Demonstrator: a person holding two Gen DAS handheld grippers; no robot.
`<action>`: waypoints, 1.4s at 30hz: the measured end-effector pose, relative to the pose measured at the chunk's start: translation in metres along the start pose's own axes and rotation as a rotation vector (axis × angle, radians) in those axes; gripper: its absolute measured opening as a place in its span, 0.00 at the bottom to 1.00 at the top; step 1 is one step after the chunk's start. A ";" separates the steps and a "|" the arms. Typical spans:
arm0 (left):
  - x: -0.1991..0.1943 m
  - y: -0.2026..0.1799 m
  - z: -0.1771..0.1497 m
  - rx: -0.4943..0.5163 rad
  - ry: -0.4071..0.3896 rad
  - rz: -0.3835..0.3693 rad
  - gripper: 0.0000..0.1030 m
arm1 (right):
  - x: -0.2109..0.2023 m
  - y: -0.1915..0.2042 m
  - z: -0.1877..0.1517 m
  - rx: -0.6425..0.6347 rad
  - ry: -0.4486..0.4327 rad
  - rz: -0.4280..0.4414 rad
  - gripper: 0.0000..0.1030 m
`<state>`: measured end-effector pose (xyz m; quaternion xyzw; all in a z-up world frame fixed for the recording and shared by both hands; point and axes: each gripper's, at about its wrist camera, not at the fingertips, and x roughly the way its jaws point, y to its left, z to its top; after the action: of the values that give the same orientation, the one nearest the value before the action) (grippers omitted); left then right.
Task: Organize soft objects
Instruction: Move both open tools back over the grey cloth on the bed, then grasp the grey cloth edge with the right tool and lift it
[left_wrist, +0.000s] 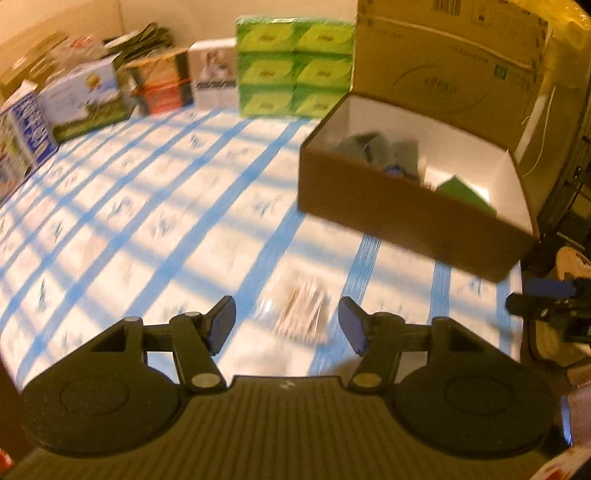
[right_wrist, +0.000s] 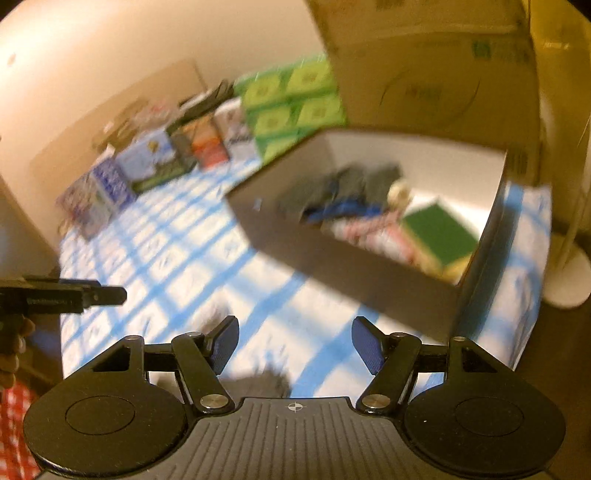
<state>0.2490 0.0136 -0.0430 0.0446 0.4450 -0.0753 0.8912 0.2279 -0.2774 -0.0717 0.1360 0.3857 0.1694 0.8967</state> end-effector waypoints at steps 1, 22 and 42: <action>-0.002 0.002 -0.009 -0.012 0.008 0.002 0.57 | 0.002 0.002 -0.009 0.004 0.020 0.009 0.66; 0.014 0.016 -0.115 -0.135 0.177 0.038 0.48 | 0.050 -0.006 -0.106 0.196 0.260 0.089 0.48; 0.044 0.002 -0.136 -0.107 0.222 0.011 0.35 | 0.035 0.041 -0.092 -0.034 0.092 0.144 0.09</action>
<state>0.1686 0.0314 -0.1603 0.0075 0.5440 -0.0413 0.8380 0.1746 -0.2151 -0.1405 0.1403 0.4127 0.2462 0.8657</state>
